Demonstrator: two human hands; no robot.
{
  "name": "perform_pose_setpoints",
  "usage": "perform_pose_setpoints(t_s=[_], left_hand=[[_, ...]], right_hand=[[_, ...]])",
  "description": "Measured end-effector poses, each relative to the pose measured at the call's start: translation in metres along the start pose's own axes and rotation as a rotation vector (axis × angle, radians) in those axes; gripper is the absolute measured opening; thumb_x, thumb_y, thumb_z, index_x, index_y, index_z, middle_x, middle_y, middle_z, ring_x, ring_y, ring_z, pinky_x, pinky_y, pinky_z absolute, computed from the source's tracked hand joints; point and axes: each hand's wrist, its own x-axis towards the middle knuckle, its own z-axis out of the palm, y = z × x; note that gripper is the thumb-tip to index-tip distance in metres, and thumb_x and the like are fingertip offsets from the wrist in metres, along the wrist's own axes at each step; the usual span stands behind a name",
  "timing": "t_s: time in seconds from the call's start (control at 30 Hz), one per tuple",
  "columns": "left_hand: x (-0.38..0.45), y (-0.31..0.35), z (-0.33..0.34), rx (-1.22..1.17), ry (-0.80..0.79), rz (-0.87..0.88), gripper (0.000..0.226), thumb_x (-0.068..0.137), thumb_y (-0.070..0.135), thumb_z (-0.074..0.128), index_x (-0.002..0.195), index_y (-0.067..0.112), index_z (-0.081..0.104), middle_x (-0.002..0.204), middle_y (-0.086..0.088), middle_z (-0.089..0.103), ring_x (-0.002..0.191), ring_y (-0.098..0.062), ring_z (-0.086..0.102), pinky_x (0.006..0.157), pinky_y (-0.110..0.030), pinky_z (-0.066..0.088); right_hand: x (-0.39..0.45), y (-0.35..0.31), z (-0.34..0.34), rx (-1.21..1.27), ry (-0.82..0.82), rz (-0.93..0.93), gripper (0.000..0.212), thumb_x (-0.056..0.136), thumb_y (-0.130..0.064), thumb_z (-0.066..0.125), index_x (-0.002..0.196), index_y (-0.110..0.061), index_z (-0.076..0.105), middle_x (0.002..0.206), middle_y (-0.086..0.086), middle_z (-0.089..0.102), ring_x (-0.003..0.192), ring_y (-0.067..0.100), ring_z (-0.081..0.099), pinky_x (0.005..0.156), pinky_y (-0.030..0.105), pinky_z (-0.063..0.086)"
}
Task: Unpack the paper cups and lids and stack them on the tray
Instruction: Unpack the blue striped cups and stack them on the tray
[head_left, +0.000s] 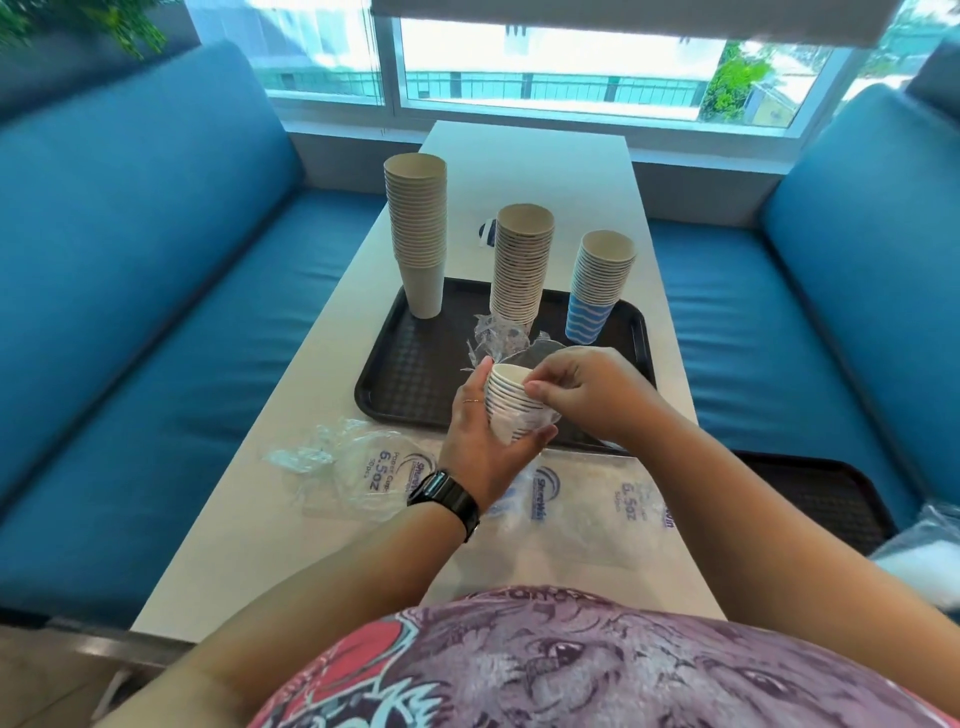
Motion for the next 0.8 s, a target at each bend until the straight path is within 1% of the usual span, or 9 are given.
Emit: perform_pose_setpoints(t_s=[0.1, 0.17, 0.27, 0.4, 0.47, 0.57, 0.63, 0.7, 0.8], left_hand=[[0.000, -0.001, 0.001, -0.006, 0.005, 0.005, 0.104, 0.074, 0.042, 0.083, 0.154, 0.027, 0.018, 0.150, -0.004, 0.034, 0.115, -0.001, 0.039, 0.080, 0.000, 0.035], [0.001, -0.002, 0.002, -0.005, 0.010, 0.007, 0.103, 0.074, 0.042, 0.083, 0.153, 0.026, 0.020, 0.148, -0.005, 0.036, 0.114, -0.001, 0.040, 0.083, -0.001, 0.035], [0.003, -0.003, 0.002, -0.019, 0.001, 0.005, 0.102, 0.074, 0.038, 0.084, 0.153, 0.024, 0.021, 0.147, -0.006, 0.036, 0.114, -0.003, 0.041, 0.076, 0.009, 0.031], [0.005, -0.003, 0.002, -0.032, -0.007, 0.023, 0.098, 0.075, 0.034, 0.084, 0.152, 0.020, 0.024, 0.143, -0.006, 0.038, 0.111, -0.003, 0.044, 0.076, 0.011, 0.029], [0.005, -0.002, 0.002, -0.039, -0.006, 0.033, 0.094, 0.075, 0.033, 0.084, 0.150, 0.021, 0.028, 0.138, -0.001, 0.039, 0.105, 0.001, 0.046, 0.078, 0.010, 0.030], [0.005, -0.004, 0.003, -0.054, 0.012, 0.054, 0.090, 0.074, 0.033, 0.085, 0.147, 0.023, 0.034, 0.133, 0.002, 0.042, 0.101, 0.013, 0.047, 0.080, 0.009, 0.029], [0.004, -0.005, 0.004, -0.062, 0.025, 0.066, 0.089, 0.073, 0.034, 0.085, 0.146, 0.027, 0.034, 0.134, 0.001, 0.043, 0.101, 0.007, 0.050, 0.081, 0.007, 0.032], [0.003, -0.007, 0.005, -0.073, 0.037, 0.087, 0.087, 0.074, 0.034, 0.085, 0.144, 0.033, 0.035, 0.132, 0.001, 0.042, 0.105, -0.004, 0.054, 0.081, 0.006, 0.034], [0.002, -0.007, 0.006, -0.099, 0.060, 0.119, 0.083, 0.071, 0.041, 0.082, 0.138, 0.043, 0.033, 0.128, 0.003, 0.040, 0.105, -0.008, 0.055, 0.083, 0.005, 0.033]], right_hand=[[-0.002, -0.001, -0.001, -0.024, -0.010, -0.004, 0.014, 0.089, -0.023, 0.067, 0.100, -0.017, 0.075, 0.092, -0.005, 0.069, 0.085, 0.011, 0.062, 0.082, 0.036, 0.054], [-0.002, -0.003, -0.003, -0.048, -0.011, -0.010, 0.014, 0.090, -0.022, 0.066, 0.100, -0.017, 0.075, 0.091, -0.005, 0.067, 0.085, 0.011, 0.061, 0.080, 0.034, 0.054], [-0.001, -0.006, -0.005, -0.102, -0.016, -0.034, 0.015, 0.091, -0.022, 0.064, 0.100, -0.016, 0.074, 0.090, -0.006, 0.065, 0.083, 0.011, 0.059, 0.078, 0.029, 0.052], [0.002, -0.005, -0.006, -0.109, -0.004, -0.041, 0.013, 0.089, -0.022, 0.064, 0.096, -0.017, 0.073, 0.091, -0.004, 0.067, 0.082, 0.011, 0.059, 0.077, 0.031, 0.053], [0.005, -0.003, -0.007, -0.092, 0.031, -0.035, 0.013, 0.089, -0.022, 0.063, 0.095, -0.017, 0.073, 0.090, -0.004, 0.067, 0.081, 0.011, 0.059, 0.074, 0.030, 0.052], [0.011, 0.001, -0.012, -0.044, 0.139, -0.023, 0.011, 0.091, -0.022, 0.061, 0.095, -0.019, 0.071, 0.088, -0.007, 0.064, 0.079, 0.005, 0.057, 0.068, 0.021, 0.045], [0.015, 0.004, -0.015, -0.005, 0.203, -0.019, 0.011, 0.092, -0.022, 0.061, 0.095, -0.019, 0.070, 0.085, -0.013, 0.059, 0.079, 0.003, 0.055, 0.068, 0.018, 0.042], [0.019, 0.008, -0.014, 0.013, 0.221, -0.020, 0.011, 0.092, -0.023, 0.061, 0.096, -0.019, 0.071, 0.086, -0.016, 0.056, 0.083, 0.006, 0.056, 0.073, 0.022, 0.046], [0.021, 0.015, -0.008, 0.087, 0.208, 0.016, 0.013, 0.091, -0.026, 0.065, 0.098, -0.018, 0.071, 0.092, -0.015, 0.056, 0.088, 0.007, 0.056, 0.075, 0.020, 0.045]])
